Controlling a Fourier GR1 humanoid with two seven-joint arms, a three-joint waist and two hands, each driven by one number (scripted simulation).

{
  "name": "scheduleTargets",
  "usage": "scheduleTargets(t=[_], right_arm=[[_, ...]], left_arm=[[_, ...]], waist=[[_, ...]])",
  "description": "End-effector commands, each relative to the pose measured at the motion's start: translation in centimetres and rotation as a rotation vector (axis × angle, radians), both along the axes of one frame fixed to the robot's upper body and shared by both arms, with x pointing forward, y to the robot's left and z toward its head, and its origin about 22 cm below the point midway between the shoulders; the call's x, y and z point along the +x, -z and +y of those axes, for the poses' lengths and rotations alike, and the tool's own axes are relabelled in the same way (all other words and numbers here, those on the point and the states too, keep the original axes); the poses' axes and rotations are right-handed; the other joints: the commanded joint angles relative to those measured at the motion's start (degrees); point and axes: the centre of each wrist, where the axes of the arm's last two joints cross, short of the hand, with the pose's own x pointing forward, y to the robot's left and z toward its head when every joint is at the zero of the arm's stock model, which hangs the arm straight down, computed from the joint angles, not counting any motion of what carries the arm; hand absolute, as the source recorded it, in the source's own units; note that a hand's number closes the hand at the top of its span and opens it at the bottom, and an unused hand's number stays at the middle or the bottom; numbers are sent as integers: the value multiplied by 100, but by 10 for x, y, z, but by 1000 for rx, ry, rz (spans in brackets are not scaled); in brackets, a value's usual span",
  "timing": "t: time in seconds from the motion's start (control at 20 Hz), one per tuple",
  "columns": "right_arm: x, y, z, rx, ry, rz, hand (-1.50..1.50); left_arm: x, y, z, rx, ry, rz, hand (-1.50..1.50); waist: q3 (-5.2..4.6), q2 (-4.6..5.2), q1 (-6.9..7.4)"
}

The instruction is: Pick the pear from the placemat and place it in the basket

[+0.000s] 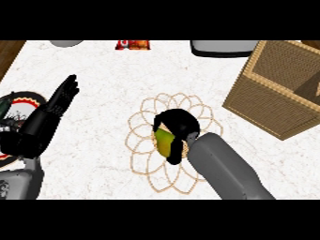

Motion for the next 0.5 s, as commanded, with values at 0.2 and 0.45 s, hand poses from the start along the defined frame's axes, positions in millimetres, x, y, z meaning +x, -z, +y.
scheduleTargets(t=[0.2, 0.45], right_arm=[[-24, 12, 5, -174, 555, -238, 150], [-45, -33, 40, -35, 667, -304, 150]], left_arm=[[4, -5, -6, -2, 1, -5, 0], [11, -4, 7, -8, 13, -8, 0]], waist=[[-15, 46, -29], [-13, 100, 80]])
